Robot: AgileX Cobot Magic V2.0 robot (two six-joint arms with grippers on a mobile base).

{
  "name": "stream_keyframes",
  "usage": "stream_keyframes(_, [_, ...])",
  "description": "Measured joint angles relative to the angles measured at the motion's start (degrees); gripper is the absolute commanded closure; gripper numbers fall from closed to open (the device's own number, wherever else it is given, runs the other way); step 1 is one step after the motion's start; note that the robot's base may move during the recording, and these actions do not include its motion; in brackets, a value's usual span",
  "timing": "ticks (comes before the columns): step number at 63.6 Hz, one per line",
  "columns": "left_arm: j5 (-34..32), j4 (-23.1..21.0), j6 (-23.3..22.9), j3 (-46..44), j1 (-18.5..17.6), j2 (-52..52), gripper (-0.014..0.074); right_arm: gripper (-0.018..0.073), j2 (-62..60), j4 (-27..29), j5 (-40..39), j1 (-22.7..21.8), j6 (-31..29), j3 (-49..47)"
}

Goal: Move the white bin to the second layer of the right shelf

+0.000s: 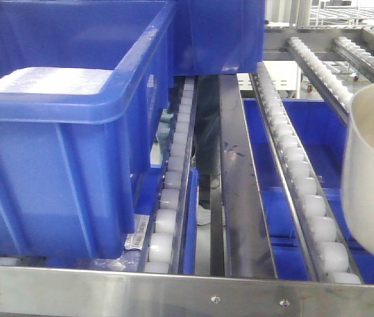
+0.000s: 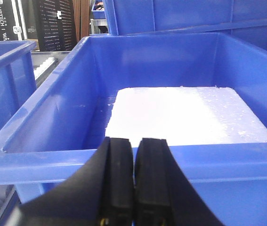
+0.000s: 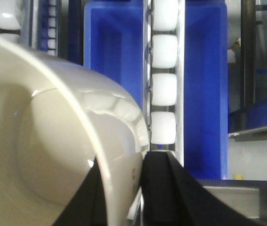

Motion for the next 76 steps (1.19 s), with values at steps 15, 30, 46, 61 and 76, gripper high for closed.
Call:
stream_keyframes(15, [0.0,0.0,0.0,0.0,0.0,0.0,0.0512,0.0503,2.95,0.0,-1.51,0.0,0.0,0.0])
stream_keyframes(30, [0.0,0.0,0.0,0.0,0.0,0.0,0.0512,0.0503,4.5,0.0,-2.55,0.0,0.0,0.04])
stream_keyframes(46, [0.0,0.0,0.0,0.0,0.0,0.0,0.0512,0.0503,5.29,0.0,-2.52,0.0,0.0,0.13])
stream_keyframes(61, [0.0,0.0,0.0,0.0,0.0,0.0,0.0512,0.0427,5.29,0.0,-2.52,0.0,0.0,0.13])
stream_keyframes(76, [0.0,0.0,0.0,0.0,0.0,0.0,0.0512,0.0036,5.58,0.0,-3.31,0.0,0.0,0.13])
